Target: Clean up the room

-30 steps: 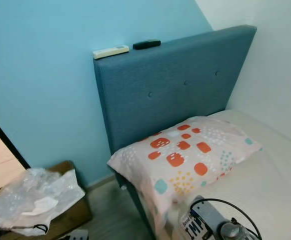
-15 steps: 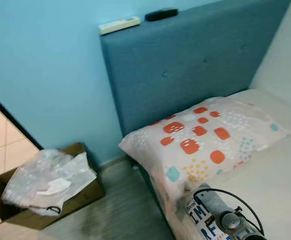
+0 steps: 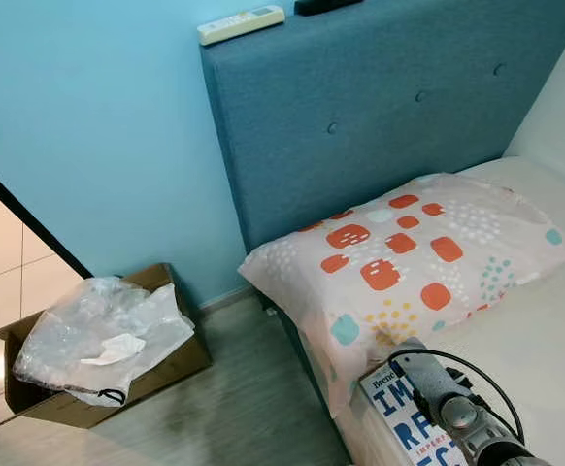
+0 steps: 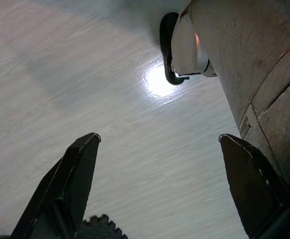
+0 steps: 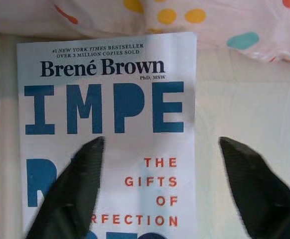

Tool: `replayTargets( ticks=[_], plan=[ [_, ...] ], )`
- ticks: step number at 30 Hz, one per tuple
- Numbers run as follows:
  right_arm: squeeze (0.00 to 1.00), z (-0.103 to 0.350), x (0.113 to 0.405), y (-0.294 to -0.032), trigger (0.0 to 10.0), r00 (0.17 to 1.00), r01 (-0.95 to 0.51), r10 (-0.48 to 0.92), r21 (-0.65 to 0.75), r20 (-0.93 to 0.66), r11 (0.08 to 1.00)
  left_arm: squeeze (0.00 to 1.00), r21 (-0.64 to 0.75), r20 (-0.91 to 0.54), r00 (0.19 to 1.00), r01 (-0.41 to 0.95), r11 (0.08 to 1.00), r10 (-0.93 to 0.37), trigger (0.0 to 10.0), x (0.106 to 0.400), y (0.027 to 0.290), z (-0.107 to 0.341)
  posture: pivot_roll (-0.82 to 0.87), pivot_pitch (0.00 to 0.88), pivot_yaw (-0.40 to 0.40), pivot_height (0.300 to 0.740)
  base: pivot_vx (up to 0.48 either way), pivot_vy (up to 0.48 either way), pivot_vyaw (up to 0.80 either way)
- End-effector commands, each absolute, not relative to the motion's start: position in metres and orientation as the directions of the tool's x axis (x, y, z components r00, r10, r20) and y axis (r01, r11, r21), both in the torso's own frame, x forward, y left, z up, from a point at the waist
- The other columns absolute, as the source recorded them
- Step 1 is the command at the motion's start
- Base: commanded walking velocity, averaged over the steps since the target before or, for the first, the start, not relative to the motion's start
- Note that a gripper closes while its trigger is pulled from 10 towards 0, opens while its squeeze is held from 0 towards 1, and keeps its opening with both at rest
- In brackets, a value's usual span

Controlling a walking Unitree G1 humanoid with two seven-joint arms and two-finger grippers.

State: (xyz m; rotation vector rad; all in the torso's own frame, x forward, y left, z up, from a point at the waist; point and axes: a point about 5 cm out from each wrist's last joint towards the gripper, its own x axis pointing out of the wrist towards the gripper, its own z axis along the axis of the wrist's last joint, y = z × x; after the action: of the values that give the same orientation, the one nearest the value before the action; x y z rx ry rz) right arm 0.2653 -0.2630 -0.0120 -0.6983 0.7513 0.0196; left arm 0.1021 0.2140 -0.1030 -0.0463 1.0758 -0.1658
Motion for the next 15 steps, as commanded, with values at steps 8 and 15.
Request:
replayTargets(
  ticks=[8,15],
  plan=[
    [0.85,0.004,0.27,-0.288,10.0,0.772,-0.138,-0.284,-0.586,-0.569,0.798,0.0,-0.105,-0.888,0.44,0.088,0.991,-0.133,10.0,0.099,0.217,-0.105,0.01,0.189,0.08,0.735,0.0,0.0,0.0],
    [0.0,0.019,0.292,-0.266,10.0,0.856,-0.014,-0.078,-0.175,-0.511,0.985,0.0,-0.103,-0.883,0.453,0.068,0.992,-0.123,10.0,0.112,0.209,-0.104,-0.03,0.136,0.062,0.735,0.0,0.0,0.0]
  ],
)
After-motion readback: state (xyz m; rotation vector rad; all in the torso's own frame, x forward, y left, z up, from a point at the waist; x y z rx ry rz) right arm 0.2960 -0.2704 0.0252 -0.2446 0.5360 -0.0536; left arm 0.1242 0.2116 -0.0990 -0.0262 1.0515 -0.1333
